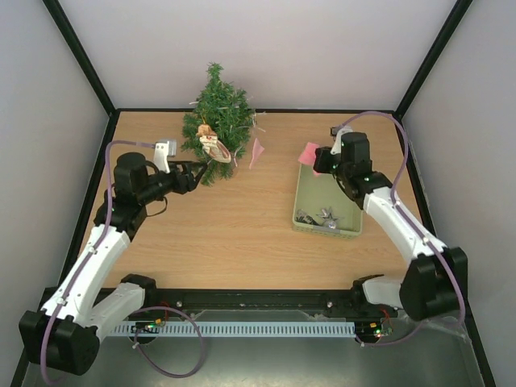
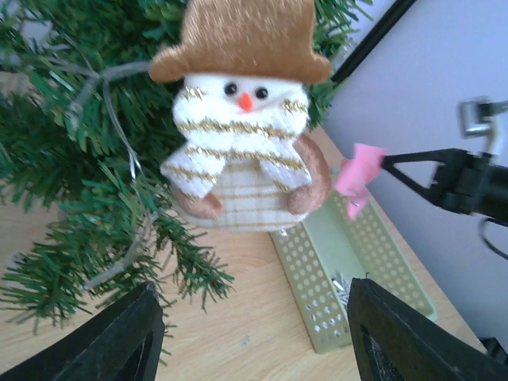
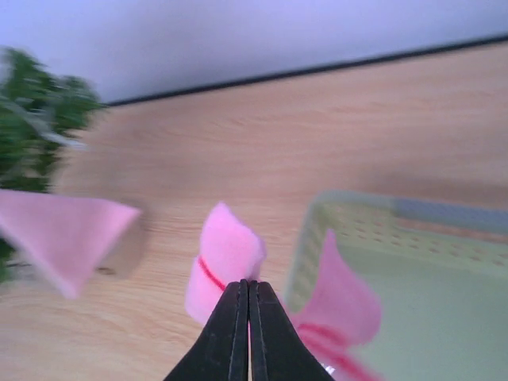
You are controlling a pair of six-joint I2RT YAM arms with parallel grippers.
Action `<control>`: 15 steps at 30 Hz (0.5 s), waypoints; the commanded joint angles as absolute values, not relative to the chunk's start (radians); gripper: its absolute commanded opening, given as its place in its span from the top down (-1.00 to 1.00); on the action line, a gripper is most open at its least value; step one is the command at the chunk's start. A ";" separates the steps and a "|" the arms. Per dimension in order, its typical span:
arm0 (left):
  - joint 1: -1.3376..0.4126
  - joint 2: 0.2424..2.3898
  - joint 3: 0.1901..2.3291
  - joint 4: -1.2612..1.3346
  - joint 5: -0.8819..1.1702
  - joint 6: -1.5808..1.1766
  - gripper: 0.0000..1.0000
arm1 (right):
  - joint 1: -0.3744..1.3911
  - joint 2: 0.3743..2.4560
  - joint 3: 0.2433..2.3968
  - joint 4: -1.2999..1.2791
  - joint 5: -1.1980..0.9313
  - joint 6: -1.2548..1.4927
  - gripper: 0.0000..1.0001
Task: Decorate the small christmas tree
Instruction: Pick up the decoration item from the storage box.
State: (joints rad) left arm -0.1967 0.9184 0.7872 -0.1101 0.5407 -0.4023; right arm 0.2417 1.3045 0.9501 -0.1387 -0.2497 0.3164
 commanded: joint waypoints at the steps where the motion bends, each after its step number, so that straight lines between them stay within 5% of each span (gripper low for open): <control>1: -0.204 0.948 0.822 -0.102 0.396 -0.422 -0.27 | 0.310 1.197 0.984 -0.185 -0.311 0.353 0.97; 15: 0.003 1.159 0.821 0.077 0.559 -0.563 -0.10 | 0.495 1.003 0.947 -0.158 -0.384 0.368 0.97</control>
